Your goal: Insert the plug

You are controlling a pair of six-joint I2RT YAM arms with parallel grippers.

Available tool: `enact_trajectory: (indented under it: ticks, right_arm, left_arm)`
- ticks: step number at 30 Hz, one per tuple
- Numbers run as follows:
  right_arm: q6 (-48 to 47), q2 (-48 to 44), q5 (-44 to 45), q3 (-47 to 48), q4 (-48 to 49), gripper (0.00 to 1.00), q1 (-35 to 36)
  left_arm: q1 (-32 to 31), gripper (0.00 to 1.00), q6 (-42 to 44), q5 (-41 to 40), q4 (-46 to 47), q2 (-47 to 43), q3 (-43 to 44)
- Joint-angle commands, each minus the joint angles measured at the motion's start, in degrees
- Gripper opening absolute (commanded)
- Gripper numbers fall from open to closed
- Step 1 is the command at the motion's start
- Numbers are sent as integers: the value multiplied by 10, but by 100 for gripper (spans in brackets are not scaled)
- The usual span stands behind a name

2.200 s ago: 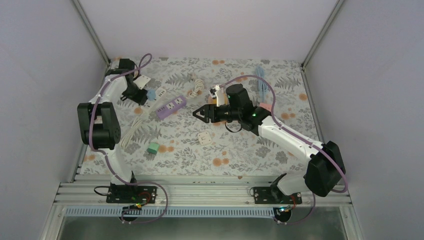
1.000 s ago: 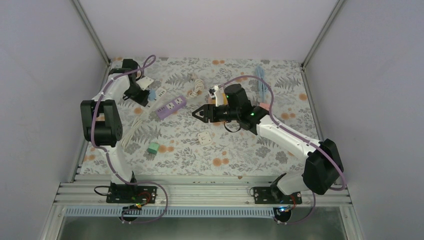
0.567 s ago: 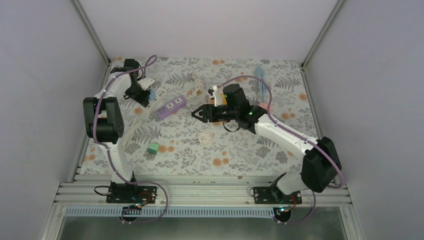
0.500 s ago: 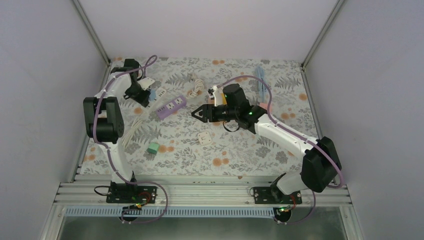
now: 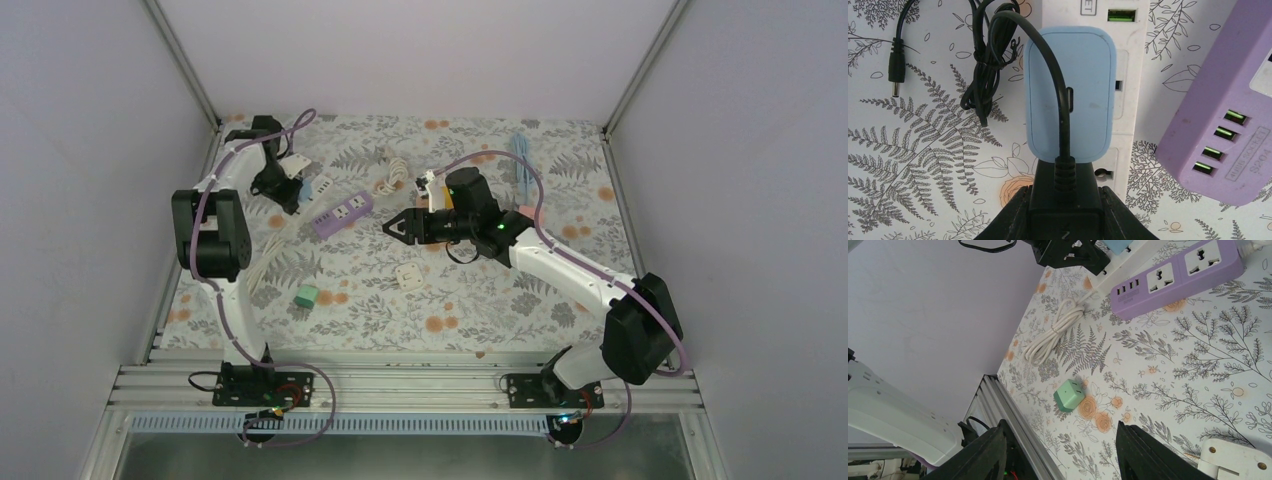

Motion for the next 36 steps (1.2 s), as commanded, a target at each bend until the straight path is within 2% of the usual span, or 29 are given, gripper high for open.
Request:
enact_trajectory:
  ticks: [1,4,8,15,19,24,28,32,36]
  right_arm:
    - [1,6,-2,14,10,57,-3]
    - [0,7,-3,15,11,57,-3]
    - [1,7,-3,14,11,57,-3]
    - [-3,3,2,6,6,57,-3]
    - [-5,2,7,-1,6,57,-2]
    - [-29,18,54,6,-29,58,11]
    - [-51,30,155,20,-74,61,38]
    - [-62,36,248,21,-99,63,50]
    - [-87,54,323,18,-125,71,60]
  left_arm:
    - [0,20,-8,-30,-1,78,-35]
    - [0,28,-16,-33,-3,61,-21]
    - [0,50,-38,-41,11,18,-5]
    - [-2,74,-47,10,36,-115,30]
    - [-2,76,-71,19,63,-186,20]
    - [-1,80,-169,1,168,-297,-31]
    - [-1,85,-258,8,256,-397,-91]
    - [-1,99,-330,15,313,-491,-164]
    - [-1,100,-355,1,312,-575,-247]
